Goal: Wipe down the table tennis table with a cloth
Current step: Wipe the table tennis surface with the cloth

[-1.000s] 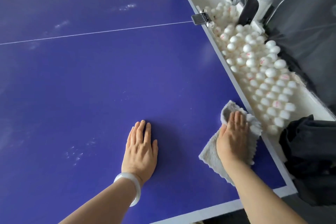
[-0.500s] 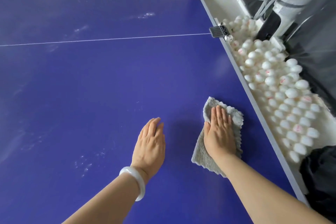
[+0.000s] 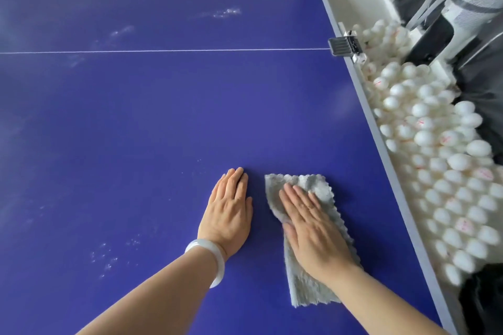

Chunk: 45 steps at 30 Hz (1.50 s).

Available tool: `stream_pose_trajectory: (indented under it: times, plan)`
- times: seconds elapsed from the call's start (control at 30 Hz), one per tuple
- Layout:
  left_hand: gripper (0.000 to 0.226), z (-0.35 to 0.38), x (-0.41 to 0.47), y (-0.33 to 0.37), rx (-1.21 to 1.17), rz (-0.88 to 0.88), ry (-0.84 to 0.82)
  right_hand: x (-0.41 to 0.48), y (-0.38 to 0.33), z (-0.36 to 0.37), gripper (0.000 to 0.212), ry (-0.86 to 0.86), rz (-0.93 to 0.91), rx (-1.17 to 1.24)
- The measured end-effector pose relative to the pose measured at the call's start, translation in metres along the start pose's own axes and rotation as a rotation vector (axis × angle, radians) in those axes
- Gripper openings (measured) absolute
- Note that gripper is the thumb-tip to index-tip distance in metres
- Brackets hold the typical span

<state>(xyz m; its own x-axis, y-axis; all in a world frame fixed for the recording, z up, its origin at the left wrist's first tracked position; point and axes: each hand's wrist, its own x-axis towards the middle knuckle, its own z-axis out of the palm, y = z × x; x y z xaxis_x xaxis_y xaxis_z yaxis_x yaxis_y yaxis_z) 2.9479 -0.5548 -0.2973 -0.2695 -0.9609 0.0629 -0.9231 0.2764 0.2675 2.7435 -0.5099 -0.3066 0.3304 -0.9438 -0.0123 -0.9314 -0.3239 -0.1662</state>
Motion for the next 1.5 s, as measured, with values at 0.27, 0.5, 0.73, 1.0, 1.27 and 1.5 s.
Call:
stream_pose_trajectory:
  times: [0.27,0.5,0.73,1.0,1.27,1.5]
  plan:
    - [0.053,-0.001,-0.001,0.002,0.026,-0.023,-0.012,0.089,0.013,0.0,0.057,0.056,0.283,0.03]
    - [0.055,-0.004,0.0,0.005,0.053,-0.042,-0.04,0.026,0.098,-0.02,0.053,-0.025,-0.034,-0.006]
    - [0.054,-0.006,-0.001,0.008,0.066,-0.043,-0.046,0.079,0.103,-0.017,0.056,0.033,0.463,-0.044]
    - [0.052,-0.01,0.007,0.012,0.091,-0.026,-0.045,-0.039,0.099,-0.023,0.057,0.013,0.336,-0.138]
    - [0.053,0.001,0.111,0.035,0.061,0.097,-0.087,0.035,0.119,-0.035,0.062,-0.054,0.35,-0.088]
    - [0.055,0.018,0.155,0.031,0.074,0.011,-0.059,0.101,0.157,-0.029,0.059,0.002,0.337,-0.032]
